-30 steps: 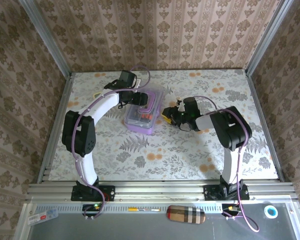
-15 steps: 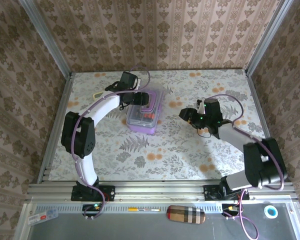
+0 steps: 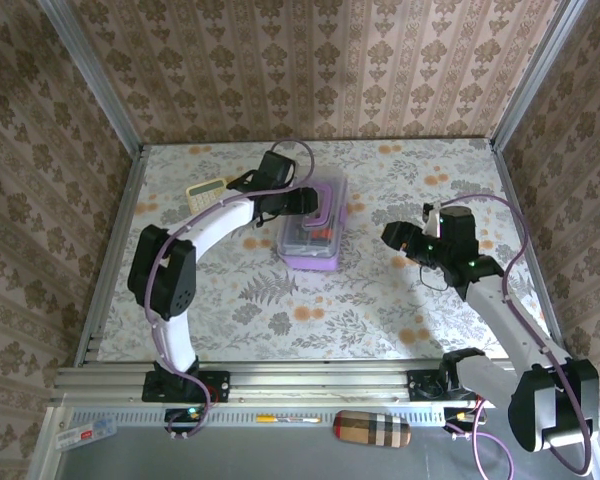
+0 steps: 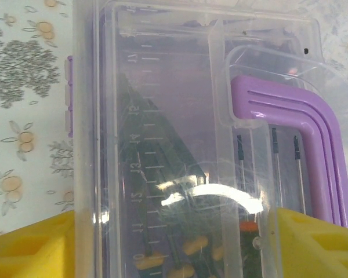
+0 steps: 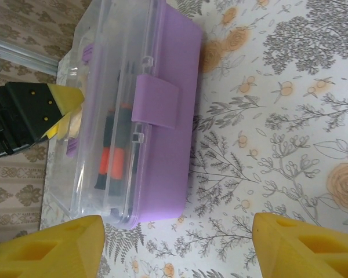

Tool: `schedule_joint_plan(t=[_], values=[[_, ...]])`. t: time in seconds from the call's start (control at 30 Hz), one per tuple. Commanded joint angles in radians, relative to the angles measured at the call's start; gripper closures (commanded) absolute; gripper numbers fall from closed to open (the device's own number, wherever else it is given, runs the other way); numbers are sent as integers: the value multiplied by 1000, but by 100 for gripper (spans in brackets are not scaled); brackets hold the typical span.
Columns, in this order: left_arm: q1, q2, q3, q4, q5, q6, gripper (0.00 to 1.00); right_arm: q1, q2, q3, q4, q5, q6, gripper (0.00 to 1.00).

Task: Pack the tool kit

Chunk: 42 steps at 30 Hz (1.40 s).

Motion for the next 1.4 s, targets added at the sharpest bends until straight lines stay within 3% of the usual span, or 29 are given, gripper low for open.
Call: schedule_joint_plan(t=[0.0,0.2,0.37,0.47,0.73,0.97,1.1,1.2,1.37], values=[[-35,97,10,-119,131,-83,41,-14,-26,20,-75,23,-29,30],[-56,89,24,-102,111,-108,40,-25,-53,24,-109,26,-39,30],[-66,31,17,-83,90,-136,29,-34,-59,20,-114,30,-41,29],[-73,-1,18,-85,79,-141,0,-33,-60,22,-116,28,-40,29],[-80,-81,20,-91,69,-122,0,-37,-66,35,-129,28,-42,29],[-79,-291,-11,-158,-102,43,0,-37,-114,54,-131,66,-58,27],[-84,-426,-62,-209,-232,121,0,-27,-148,83,-106,93,-52,19],[-87,-539,-156,-211,-299,131,0,28,-170,117,-88,116,-66,0],[-102,-777,-342,-192,-417,101,0,173,-189,159,-70,270,-103,0]])
